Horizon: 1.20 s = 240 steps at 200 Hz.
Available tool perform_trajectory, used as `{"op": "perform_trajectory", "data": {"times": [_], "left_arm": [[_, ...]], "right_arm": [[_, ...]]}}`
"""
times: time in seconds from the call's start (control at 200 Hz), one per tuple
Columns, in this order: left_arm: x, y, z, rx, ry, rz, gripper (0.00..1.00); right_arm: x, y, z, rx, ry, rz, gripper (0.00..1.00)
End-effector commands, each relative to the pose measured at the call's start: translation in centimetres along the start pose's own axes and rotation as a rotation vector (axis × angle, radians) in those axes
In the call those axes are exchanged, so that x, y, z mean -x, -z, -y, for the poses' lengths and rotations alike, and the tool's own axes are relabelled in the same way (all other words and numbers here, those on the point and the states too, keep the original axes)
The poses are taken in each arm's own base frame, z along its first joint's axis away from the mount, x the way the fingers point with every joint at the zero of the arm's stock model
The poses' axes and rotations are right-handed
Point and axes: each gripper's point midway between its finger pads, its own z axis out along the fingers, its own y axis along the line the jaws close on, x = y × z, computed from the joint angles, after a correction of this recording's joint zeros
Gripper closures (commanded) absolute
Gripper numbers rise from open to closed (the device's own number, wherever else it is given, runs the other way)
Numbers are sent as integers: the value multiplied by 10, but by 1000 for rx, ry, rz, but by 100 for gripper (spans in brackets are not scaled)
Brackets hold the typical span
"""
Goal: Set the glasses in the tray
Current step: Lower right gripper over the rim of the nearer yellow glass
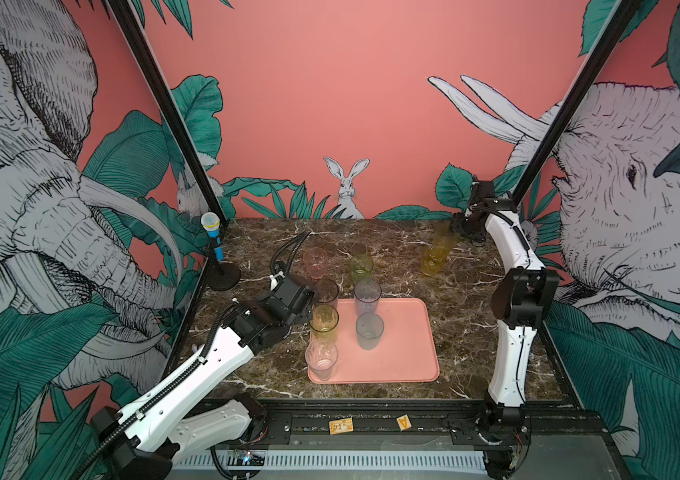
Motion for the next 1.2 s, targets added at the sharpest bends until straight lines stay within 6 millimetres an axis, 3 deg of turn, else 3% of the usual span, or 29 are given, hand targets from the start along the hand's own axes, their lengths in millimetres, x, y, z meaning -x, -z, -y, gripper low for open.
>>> {"op": "perform_trajectory", "data": {"times": [0.0,0.625,1.196], "left_arm": [[12,3,4,-7,19,26,18],[10,-4,11,-7,12,8,17],[11,-5,14,-15,10,4,18]], "right_arm": [[4,-7,4,5,-16,-2,32],[-5,-32,8,17,-29,-35,57],[-7,-29,7,29,-29,-37,84]]}}
